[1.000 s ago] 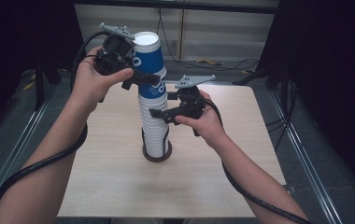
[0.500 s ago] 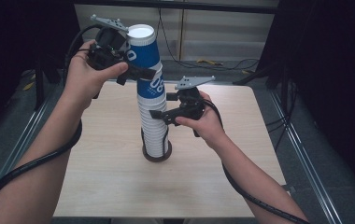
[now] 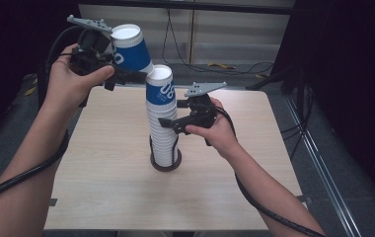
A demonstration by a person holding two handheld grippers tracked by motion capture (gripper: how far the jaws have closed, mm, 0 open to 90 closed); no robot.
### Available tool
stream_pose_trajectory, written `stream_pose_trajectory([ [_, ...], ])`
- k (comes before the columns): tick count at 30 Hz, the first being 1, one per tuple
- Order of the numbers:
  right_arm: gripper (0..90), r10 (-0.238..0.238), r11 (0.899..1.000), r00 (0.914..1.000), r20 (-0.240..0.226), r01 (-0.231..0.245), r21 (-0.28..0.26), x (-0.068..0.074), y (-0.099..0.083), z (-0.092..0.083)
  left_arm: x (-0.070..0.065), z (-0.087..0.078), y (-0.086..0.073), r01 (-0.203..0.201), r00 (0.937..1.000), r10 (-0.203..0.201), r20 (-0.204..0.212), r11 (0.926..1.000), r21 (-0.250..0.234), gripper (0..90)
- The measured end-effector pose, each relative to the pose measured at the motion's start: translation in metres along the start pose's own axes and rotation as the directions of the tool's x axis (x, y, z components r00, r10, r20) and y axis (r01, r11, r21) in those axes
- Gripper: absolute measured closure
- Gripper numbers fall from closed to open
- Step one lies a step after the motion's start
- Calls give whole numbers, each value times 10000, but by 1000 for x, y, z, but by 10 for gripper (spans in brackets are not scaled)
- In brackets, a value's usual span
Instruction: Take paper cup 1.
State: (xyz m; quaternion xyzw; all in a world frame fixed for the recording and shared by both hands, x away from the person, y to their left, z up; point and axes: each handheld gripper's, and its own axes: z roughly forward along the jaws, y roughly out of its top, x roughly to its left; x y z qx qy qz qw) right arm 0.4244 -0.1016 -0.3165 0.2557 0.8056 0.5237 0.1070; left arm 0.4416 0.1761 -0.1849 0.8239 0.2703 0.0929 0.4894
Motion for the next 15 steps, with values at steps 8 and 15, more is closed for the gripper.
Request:
stream_pose_trajectory([
  [8, 140, 29, 9999, 10000, -22, -29, 148, -3, -7, -1, 12, -17, -27, 297, 9995, -298, -96, 9995, -126, 179],
  [15, 140, -4, 9998, 10000, -1, 4, 208, -5, -12, -6, 21, -27, -56, 639, 9977, -639, -233, 9980, -19, 181],
])
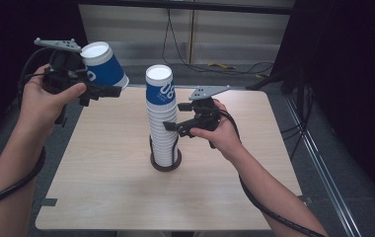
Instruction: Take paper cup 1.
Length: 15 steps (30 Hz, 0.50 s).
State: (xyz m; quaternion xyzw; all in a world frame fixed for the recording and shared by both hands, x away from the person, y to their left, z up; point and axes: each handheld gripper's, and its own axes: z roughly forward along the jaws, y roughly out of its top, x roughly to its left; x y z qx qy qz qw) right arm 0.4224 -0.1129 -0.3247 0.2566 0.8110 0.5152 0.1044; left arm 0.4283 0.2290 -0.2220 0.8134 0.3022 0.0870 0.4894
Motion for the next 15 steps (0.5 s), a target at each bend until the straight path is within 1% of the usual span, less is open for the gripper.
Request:
stream_pose_trajectory([
  [3, 140, -83, 9999, 10000, 1, 83, 131, 0, -2, -2, 2, 1, -12, 66, 10000, -66, 0, 9999, 107, 181],
  [7, 141, -214, 9996, 9997, -103, 216, 176, 2, -5, -3, 4, 3, -26, 152, 9999, -152, 12, 9997, 210, 181],
  [8, 140, -286, 9994, 9995, -92, 288, 214, 2, -6, -3, 4, 4, -30, 93, 10000, -92, -29, 9994, 336, 181],
  [9, 140, -305, 9992, 9995, -85, 307, 250, 2, -8, -4, 5, 5, -33, 93, 9999, -91, -55, 9994, 346, 181],
  [11, 140, -330, 9990, 9994, -65, 332, 297, 2, -11, -5, 6, 7, -40, 122, 9999, -123, 27, 9990, 420, 181],
  [15, 140, -408, 9984, 9991, -137, 413, 384, 2, -17, -9, 6, 12, -54, 69, 10000, -66, -48, 9979, 648, 181],
])
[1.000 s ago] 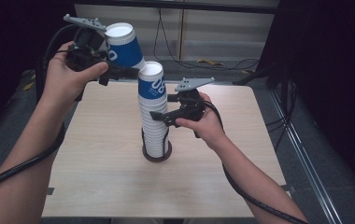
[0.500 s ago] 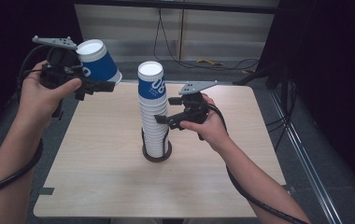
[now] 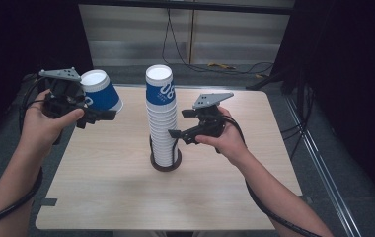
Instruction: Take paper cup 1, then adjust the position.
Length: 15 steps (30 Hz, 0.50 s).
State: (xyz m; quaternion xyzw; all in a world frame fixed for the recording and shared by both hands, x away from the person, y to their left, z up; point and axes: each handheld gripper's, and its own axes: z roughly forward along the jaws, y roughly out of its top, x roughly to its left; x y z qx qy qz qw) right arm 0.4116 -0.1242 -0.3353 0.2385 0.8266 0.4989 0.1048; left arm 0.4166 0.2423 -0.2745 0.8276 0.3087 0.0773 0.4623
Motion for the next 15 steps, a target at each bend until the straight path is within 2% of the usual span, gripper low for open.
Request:
stream_pose_trajectory([
  [5, 140, -117, 9999, 9999, 62, 117, 125, 0, -7, -4, -3, 11, -14, -105, 9999, 103, 54, 9993, 366, 181],
  [10, 140, 102, 9998, 9997, 213, -106, 187, -3, -18, -10, -10, 20, -24, -340, 9991, 323, 291, 9976, 607, 181],
  [15, 140, 187, 9995, 9989, 420, -197, 233, -6, -28, -22, -16, 29, -39, -395, 9977, 352, 580, 9964, 748, 181],
])
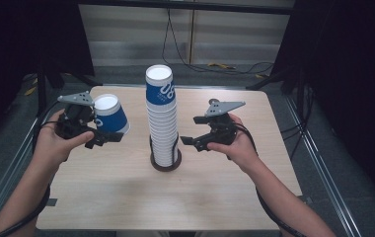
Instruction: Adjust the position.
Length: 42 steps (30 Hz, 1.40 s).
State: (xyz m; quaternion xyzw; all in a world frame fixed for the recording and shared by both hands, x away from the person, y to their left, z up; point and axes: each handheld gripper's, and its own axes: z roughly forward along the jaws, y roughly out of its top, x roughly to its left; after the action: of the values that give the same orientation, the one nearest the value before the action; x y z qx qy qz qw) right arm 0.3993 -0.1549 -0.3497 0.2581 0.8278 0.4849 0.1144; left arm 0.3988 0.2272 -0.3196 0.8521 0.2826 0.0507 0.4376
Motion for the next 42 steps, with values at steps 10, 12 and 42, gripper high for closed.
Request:
stream_pose_trajectory([
  [10, 141, 126, 9998, 9999, 110, -127, 169, -2, -22, -14, -13, 23, -21, -45, 9991, 31, 432, 9994, 334, 181],
  [12, 141, 159, 9996, 9998, 88, -161, 227, -1, -26, -15, -17, 28, -26, -113, 9988, 94, 474, 9991, 401, 181],
  [42, 142, -125, 9993, 9982, -589, 145, 337, 5, -62, -33, -95, 111, -37, -1269, 9746, 1055, 1976, 9870, 988, 181],
])
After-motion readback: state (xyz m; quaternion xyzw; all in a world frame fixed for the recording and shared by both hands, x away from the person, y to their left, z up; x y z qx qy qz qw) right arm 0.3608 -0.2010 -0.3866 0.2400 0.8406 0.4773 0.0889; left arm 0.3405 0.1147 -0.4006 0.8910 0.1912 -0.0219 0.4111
